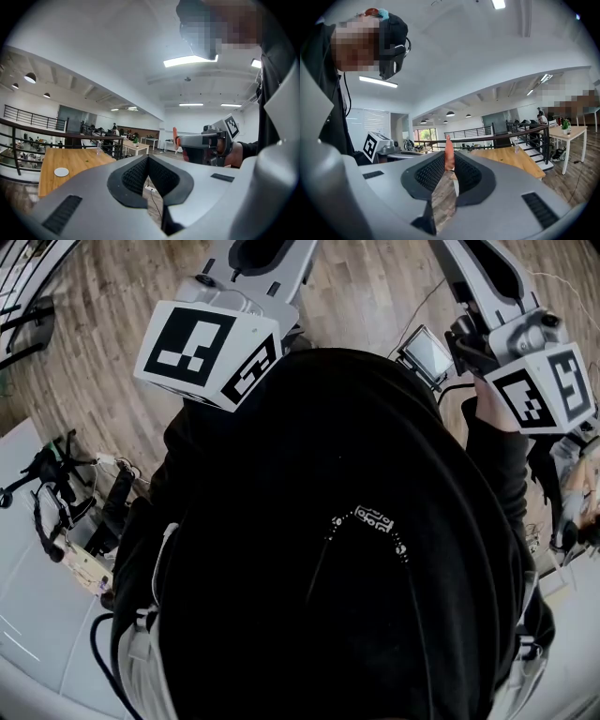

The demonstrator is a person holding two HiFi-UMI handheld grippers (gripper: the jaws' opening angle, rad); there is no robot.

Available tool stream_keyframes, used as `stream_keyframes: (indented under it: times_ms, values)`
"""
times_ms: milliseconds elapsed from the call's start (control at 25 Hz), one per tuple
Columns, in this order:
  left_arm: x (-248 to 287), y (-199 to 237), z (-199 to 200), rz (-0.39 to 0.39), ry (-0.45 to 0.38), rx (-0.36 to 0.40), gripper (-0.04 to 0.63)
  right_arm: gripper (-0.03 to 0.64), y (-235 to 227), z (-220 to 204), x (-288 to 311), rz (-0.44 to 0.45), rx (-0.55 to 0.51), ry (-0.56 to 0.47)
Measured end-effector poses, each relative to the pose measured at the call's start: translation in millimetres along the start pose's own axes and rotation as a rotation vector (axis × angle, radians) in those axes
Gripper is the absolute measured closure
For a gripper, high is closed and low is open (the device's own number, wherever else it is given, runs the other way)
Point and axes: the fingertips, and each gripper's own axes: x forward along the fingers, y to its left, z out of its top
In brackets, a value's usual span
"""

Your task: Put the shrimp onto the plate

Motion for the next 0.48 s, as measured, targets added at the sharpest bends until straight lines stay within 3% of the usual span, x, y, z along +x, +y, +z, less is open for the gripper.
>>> stream_keyframes:
  times_ms: [280, 480]
  values:
    - [-15, 63, 14, 0.027, -0.006, 0.024, 0.598, 0.541, 5, 6, 61, 0.004, -0.014, 0.027]
    - [-38, 108, 7, 0.059, -0.023, -0.013, 0.597, 0.541, 17, 4, 113, 0.042, 0.004, 0.036]
